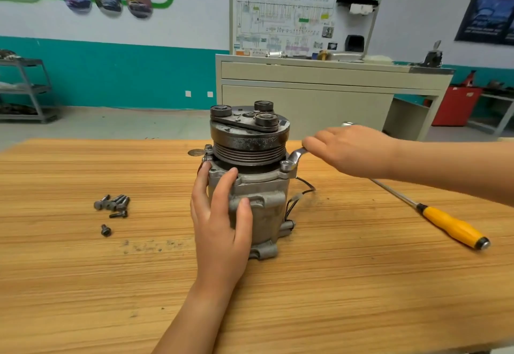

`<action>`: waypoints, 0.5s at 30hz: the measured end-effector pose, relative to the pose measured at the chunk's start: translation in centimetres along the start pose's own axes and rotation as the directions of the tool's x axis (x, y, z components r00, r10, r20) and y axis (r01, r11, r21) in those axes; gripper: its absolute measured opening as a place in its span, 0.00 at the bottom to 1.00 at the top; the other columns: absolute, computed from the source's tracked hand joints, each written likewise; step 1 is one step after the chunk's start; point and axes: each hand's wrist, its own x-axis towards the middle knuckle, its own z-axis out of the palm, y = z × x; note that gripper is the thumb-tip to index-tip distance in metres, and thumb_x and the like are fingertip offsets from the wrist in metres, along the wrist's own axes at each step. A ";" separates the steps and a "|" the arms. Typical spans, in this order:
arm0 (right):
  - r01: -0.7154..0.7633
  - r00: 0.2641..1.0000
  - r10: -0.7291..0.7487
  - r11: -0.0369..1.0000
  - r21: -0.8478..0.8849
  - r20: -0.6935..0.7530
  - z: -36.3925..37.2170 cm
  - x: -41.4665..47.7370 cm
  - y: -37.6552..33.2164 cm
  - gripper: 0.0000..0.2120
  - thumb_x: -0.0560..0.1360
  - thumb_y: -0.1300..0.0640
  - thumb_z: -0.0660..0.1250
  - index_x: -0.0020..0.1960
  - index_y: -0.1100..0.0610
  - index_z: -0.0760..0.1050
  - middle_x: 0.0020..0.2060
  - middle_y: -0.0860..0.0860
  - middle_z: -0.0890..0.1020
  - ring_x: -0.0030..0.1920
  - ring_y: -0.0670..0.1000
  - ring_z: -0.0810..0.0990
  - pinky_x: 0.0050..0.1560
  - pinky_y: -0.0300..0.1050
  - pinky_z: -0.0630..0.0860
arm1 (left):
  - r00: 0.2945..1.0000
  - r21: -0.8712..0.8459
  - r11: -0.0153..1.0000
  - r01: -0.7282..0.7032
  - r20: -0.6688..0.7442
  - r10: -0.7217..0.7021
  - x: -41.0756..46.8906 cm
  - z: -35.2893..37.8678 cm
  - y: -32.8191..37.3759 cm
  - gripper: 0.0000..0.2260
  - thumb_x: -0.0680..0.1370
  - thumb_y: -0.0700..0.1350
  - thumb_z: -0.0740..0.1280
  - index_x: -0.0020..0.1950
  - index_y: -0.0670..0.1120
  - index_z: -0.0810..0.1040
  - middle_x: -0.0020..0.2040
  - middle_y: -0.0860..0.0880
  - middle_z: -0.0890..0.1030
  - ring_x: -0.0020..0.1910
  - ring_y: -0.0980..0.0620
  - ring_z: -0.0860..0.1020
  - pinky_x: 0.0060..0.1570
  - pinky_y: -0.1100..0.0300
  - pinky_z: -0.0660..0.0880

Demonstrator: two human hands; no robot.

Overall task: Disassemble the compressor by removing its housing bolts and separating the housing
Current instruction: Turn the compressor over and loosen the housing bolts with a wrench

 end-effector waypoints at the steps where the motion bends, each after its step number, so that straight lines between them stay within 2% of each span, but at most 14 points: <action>1: -0.023 1.000 0.024 0.998 0.056 -0.019 0.6 1.0 -0.2 0.17 0.78 0.63 0.56 0.66 0.58 0.58 0.55 0.56 0.74 0.53 0.55 0.75 0.49 0.44 0.73 | 1.000 -0.003 1.000 0.005 0.008 -0.005 0.0 0.0 0.2 0.18 0.75 0.54 0.55 0.65 0.65 0.62 0.70 0.65 0.53 0.71 0.62 0.55 0.64 0.65 0.56; 4: -0.086 0.994 0.095 0.982 0.167 -0.044 1.4 2.6 -0.9 0.18 0.78 0.66 0.56 0.67 0.61 0.61 0.61 0.58 0.73 0.60 0.57 0.72 0.57 0.46 0.71 | 1.000 -0.013 1.000 0.009 0.021 -0.009 0.0 -0.1 0.2 0.18 0.75 0.54 0.56 0.64 0.67 0.62 0.70 0.65 0.53 0.72 0.61 0.55 0.64 0.68 0.56; 6: -0.076 0.986 0.100 0.983 0.168 -0.137 1.0 2.2 -1.0 0.17 0.77 0.68 0.58 0.65 0.64 0.66 0.57 0.61 0.76 0.56 0.60 0.75 0.54 0.52 0.74 | 1.000 -0.009 1.000 0.017 0.016 -0.017 0.0 -0.1 0.1 0.18 0.75 0.54 0.56 0.65 0.66 0.63 0.70 0.66 0.53 0.71 0.64 0.54 0.63 0.73 0.54; 7: -0.090 0.964 0.135 0.976 0.196 -0.230 0.7 1.6 -0.9 0.15 0.76 0.70 0.60 0.62 0.67 0.70 0.51 0.63 0.79 0.50 0.62 0.78 0.48 0.55 0.76 | 1.000 -0.009 1.000 0.021 0.017 -0.021 0.0 -0.1 0.1 0.18 0.76 0.54 0.56 0.65 0.65 0.63 0.70 0.67 0.52 0.71 0.65 0.54 0.63 0.74 0.54; 8: -0.123 0.910 0.216 0.956 0.267 -0.353 0.2 0.8 -0.9 0.12 0.75 0.70 0.61 0.58 0.69 0.73 0.44 0.64 0.80 0.43 0.62 0.79 0.39 0.56 0.78 | 1.000 -0.010 1.000 0.023 0.020 -0.023 0.0 -0.1 0.1 0.18 0.76 0.54 0.56 0.65 0.65 0.63 0.70 0.68 0.52 0.71 0.65 0.53 0.63 0.74 0.54; 9: -0.156 0.820 0.321 0.922 0.355 -0.473 -0.6 -0.3 -1.2 0.11 0.75 0.69 0.60 0.56 0.70 0.74 0.38 0.63 0.80 0.35 0.60 0.78 0.32 0.52 0.76 | 0.999 -0.012 1.000 0.024 0.022 -0.024 0.0 -0.1 0.1 0.18 0.76 0.54 0.56 0.64 0.66 0.63 0.70 0.69 0.51 0.71 0.66 0.53 0.63 0.74 0.54; 10: -0.187 0.726 0.415 0.887 0.423 -0.549 -1.5 -1.5 -1.6 0.12 0.76 0.67 0.58 0.56 0.71 0.73 0.33 0.61 0.78 0.29 0.58 0.75 0.26 0.47 0.72 | 0.999 -0.014 1.000 0.024 0.023 -0.023 0.0 -0.1 0.1 0.18 0.75 0.54 0.56 0.64 0.68 0.62 0.70 0.69 0.51 0.71 0.66 0.53 0.63 0.73 0.54; 11: -0.208 0.676 0.461 0.867 0.452 -0.574 -2.2 -2.8 -2.3 0.13 0.76 0.65 0.57 0.56 0.71 0.73 0.29 0.59 0.75 0.25 0.55 0.70 0.24 0.43 0.67 | 0.999 -0.014 1.000 0.023 0.023 -0.022 0.0 -0.1 0.1 0.18 0.75 0.54 0.56 0.64 0.68 0.62 0.70 0.69 0.51 0.71 0.66 0.53 0.63 0.73 0.54; 12: -0.225 0.669 0.469 0.867 0.443 -0.577 -2.8 -4.0 -2.9 0.14 0.77 0.64 0.56 0.57 0.70 0.72 0.27 0.57 0.73 0.22 0.53 0.67 0.23 0.41 0.64 | 1.000 -0.013 1.000 0.020 0.023 -0.020 0.0 -0.1 0.1 0.17 0.75 0.54 0.56 0.64 0.67 0.63 0.70 0.69 0.51 0.71 0.66 0.53 0.63 0.73 0.54; 13: -0.241 0.712 0.455 0.874 0.422 -0.534 -3.1 -5.1 -3.5 0.13 0.77 0.63 0.56 0.57 0.69 0.72 0.26 0.56 0.72 0.21 0.54 0.66 0.22 0.41 0.64 | 1.000 -0.012 1.000 0.019 0.022 -0.018 0.0 -0.1 0.2 0.17 0.76 0.54 0.56 0.64 0.66 0.63 0.70 0.69 0.51 0.71 0.66 0.53 0.63 0.73 0.54; 15: -0.324 0.859 0.429 0.879 0.351 -0.281 -3.4 -6.3 -4.4 0.13 0.77 0.64 0.59 0.61 0.62 0.69 0.28 0.54 0.73 0.23 0.57 0.70 0.23 0.44 0.67 | 1.000 -0.008 1.000 0.020 0.021 -0.020 -0.1 -0.1 0.2 0.17 0.76 0.54 0.56 0.64 0.64 0.63 0.70 0.69 0.51 0.71 0.67 0.52 0.63 0.73 0.53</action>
